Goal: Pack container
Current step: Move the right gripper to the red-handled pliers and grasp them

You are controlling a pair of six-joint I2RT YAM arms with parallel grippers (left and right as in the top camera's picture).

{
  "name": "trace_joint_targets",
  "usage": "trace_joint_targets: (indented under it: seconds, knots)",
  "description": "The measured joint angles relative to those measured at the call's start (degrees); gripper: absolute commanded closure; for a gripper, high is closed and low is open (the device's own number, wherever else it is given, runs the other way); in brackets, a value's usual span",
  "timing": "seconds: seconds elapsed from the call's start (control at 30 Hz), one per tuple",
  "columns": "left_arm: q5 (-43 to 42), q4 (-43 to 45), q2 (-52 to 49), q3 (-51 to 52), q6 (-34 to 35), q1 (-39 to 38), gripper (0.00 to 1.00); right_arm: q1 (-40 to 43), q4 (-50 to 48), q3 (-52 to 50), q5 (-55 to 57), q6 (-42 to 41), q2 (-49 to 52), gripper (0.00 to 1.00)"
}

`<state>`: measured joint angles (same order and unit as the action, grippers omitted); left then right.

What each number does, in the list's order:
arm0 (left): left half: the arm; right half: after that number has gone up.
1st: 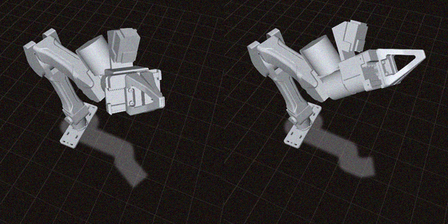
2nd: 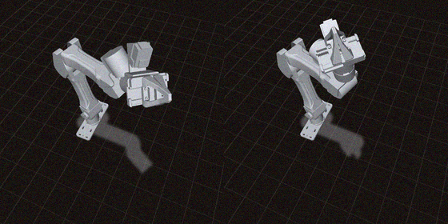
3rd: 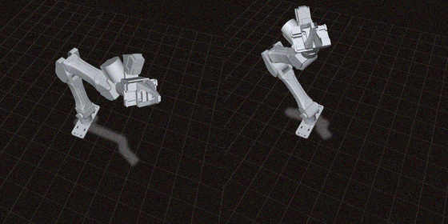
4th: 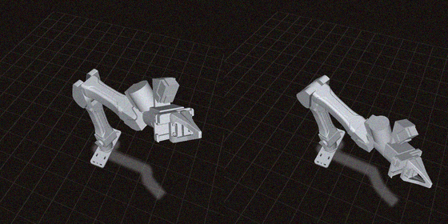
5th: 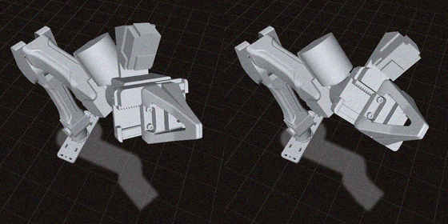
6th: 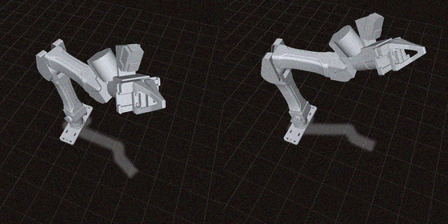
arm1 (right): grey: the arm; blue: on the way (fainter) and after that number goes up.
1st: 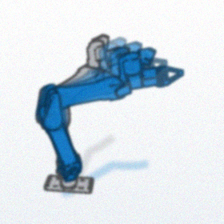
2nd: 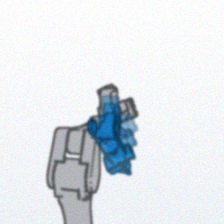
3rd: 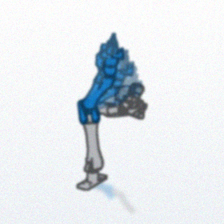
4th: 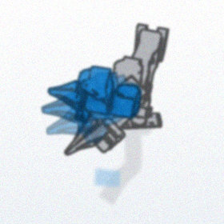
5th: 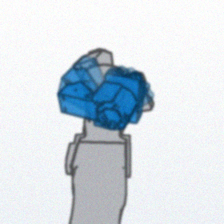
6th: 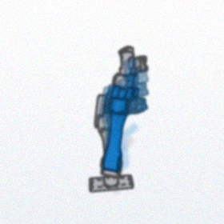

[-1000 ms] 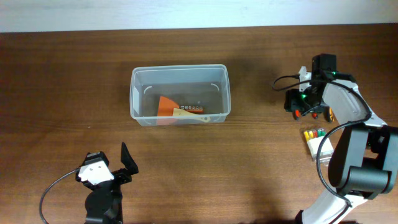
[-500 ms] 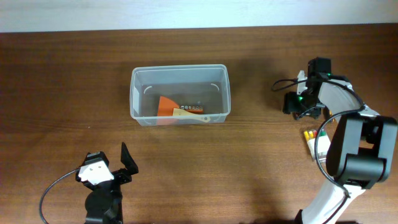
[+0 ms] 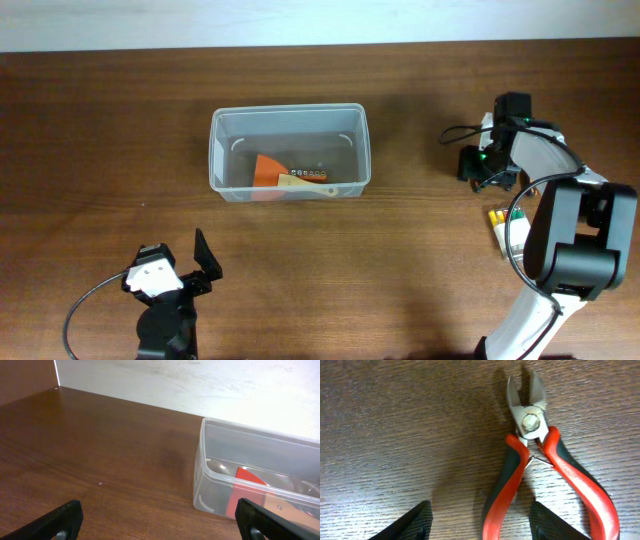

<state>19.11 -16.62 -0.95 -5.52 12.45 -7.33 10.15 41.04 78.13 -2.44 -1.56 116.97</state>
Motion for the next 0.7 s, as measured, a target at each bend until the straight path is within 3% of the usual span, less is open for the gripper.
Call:
trace_joint_targets:
  seconds: [0.07, 0.13, 0.2, 0.53, 0.7]
  knots:
    - [0.00, 0.00, 0.00, 0.00, 0.00, 0.00, 0.01, 0.37, -0.13, 0.02, 0.04, -0.44, 0.07, 0.51]
    - [0.00, 0.00, 0.00, 0.00, 0.00, 0.00, 0.01, 0.81, -0.20, 0.07, 0.00, -0.94, 0.11, 0.68]
    - [0.00, 0.00, 0.00, 0.00, 0.00, 0.00, 0.01, 1.44, -0.09, 0.09, 0.17, -1.25, 0.17, 0.75]
    - [0.00, 0.00, 0.00, 0.00, 0.00, 0.00, 0.01, 1.86, 0.66, 0.46, 0.39, -1.51, 0.35, 0.96]
    - [0.00, 0.00, 0.00, 0.00, 0.00, 0.00, 0.01, 1.86, 5.84, 4.39, -0.11, -1.46, 2.03, 0.96]
